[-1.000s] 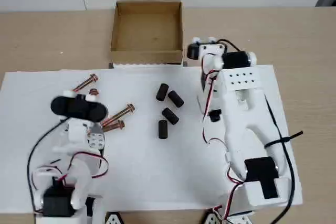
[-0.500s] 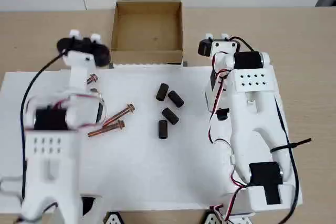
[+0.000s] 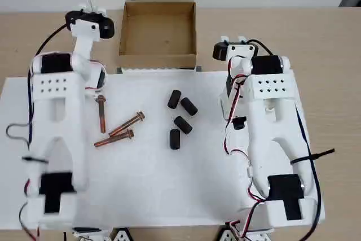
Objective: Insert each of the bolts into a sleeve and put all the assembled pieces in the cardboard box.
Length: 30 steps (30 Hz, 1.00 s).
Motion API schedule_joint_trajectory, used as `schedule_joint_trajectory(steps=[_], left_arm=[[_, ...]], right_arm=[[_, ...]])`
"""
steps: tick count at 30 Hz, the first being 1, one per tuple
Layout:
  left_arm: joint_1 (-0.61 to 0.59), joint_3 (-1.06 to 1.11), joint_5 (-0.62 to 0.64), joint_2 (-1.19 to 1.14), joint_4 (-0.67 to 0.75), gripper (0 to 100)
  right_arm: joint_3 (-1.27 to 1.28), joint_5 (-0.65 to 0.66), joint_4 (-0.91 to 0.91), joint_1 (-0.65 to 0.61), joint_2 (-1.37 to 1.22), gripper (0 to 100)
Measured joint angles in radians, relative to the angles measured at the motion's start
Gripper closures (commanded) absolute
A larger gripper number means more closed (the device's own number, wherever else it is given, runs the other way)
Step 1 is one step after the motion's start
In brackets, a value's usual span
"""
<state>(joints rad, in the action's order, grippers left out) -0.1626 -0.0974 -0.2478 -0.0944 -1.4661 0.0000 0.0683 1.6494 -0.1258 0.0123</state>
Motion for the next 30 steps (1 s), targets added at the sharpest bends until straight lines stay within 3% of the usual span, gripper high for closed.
schedule_joint_trajectory(steps=[17,21,30], left_arm=[[-0.087,-0.632,-0.448,-0.554,-0.253,96],[-0.089,-0.707,-0.482,-0.634,-0.258,88],[-0.080,-0.822,-0.488,-0.775,-0.258,88]], right_arm=[[0.130,0.000,-0.055,0.000,0.003,99.4],[0.130,0.000,-0.055,0.000,0.003,99.4],[0.130,0.000,-0.055,0.000,0.003,99.4]])
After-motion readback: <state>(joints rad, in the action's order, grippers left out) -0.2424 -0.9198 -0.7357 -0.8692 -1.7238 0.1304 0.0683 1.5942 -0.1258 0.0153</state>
